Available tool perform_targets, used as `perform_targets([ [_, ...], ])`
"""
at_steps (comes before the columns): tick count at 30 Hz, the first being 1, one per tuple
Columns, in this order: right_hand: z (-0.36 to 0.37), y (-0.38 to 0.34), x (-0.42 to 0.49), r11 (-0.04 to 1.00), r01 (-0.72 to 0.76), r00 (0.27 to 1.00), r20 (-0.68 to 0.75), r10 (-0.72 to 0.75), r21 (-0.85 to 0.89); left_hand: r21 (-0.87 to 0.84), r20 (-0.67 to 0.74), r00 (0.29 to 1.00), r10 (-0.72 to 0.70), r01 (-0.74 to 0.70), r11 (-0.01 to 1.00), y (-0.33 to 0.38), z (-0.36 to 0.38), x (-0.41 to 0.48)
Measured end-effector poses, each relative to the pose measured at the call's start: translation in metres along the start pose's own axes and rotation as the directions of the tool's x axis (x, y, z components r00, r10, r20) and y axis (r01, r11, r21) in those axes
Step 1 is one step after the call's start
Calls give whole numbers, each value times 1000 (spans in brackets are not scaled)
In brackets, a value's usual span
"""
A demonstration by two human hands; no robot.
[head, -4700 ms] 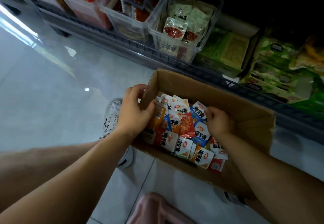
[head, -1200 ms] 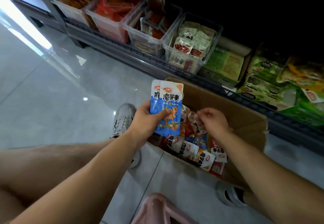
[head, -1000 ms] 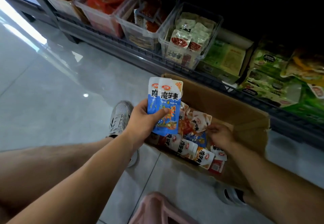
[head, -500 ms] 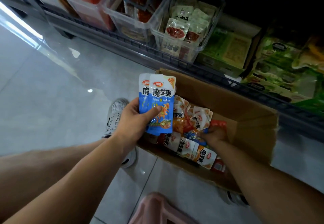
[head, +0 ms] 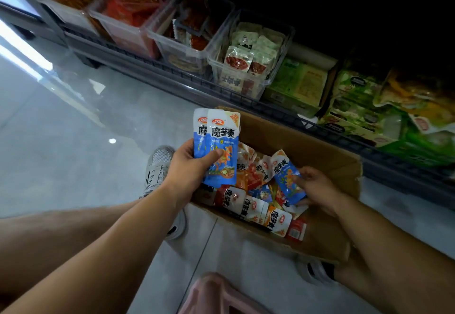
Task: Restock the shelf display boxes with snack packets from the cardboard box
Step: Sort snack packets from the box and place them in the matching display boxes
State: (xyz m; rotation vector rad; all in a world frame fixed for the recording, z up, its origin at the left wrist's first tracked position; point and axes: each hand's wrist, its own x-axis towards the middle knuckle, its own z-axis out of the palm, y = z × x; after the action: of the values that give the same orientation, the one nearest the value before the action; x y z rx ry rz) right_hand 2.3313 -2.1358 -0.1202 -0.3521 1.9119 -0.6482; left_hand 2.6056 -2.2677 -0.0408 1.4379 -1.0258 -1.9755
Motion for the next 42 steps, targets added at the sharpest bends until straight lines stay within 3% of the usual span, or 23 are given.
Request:
perform_targets([
  [5,-20,-40,-37,993,77,989,120,-88,91,-13,10,1000,23,-23,1000,0,3,-5],
  [11,21,-90,-76,930,116,937,272,-219,350,-46,30,999,27,-25,999,0,9,-12],
  [16,69,-104,-88,929,170,941,224,-252,329,-90,58,997,59,-54,994,-3,9,-12],
  [21,79,-108,-82,950,277,931,206,-303,145,-100,30,999,43,-40,994,-4,-2,-5],
  [25,65,-97,-51,954,223,958,135,-252,200,-75,-49,997,55,-59,995,-4,-10,1],
  [28,48,-60,-16,978,156,988,12,-156,-135,-41,-73,995,70,-74,996,-5,-17,3],
  [32,54,3,21,955,-20,1000,4,23,-295,-25,-54,996,66,-67,997,-8,-23,6],
  [38,88,29,34,963,-80,984,-174,35,-257,-24,-68,996,58,-60,998,-12,-24,8],
  [42,98,30,43,983,-101,984,-158,77,-151,-5,-87,994,72,-73,997,-12,-22,12],
])
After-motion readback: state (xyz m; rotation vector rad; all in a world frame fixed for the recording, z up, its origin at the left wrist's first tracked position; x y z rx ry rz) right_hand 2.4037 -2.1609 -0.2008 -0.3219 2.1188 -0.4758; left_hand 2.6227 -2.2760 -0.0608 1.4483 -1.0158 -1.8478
